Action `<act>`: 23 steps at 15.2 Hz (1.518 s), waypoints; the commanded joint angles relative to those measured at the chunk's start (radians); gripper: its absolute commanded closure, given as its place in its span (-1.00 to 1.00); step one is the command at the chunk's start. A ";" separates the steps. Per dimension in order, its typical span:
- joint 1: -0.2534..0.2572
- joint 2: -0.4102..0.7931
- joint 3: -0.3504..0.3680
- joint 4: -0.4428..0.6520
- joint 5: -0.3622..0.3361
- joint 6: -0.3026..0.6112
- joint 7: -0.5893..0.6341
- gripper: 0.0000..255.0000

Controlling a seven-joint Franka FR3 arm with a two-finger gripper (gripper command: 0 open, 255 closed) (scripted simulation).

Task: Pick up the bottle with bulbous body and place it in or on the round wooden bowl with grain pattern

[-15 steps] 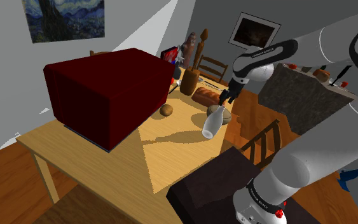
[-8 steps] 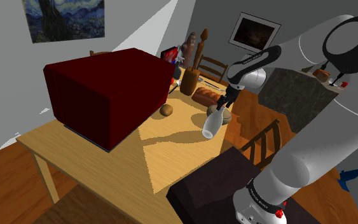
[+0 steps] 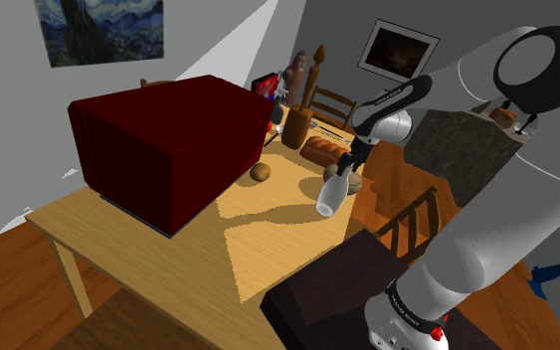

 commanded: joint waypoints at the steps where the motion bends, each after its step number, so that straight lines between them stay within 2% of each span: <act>1: 0.000 0.001 0.000 0.000 0.000 0.000 0.000 -1.00; 2: 0.000 0.000 0.000 0.000 0.000 0.000 0.000 -1.00; 3: 0.000 0.000 0.000 0.000 0.000 0.000 0.000 1.00; 12: 0.000 0.001 0.000 0.000 0.000 0.000 0.000 1.00; 23: -0.002 -0.115 0.001 0.047 -0.074 -0.152 0.056 1.00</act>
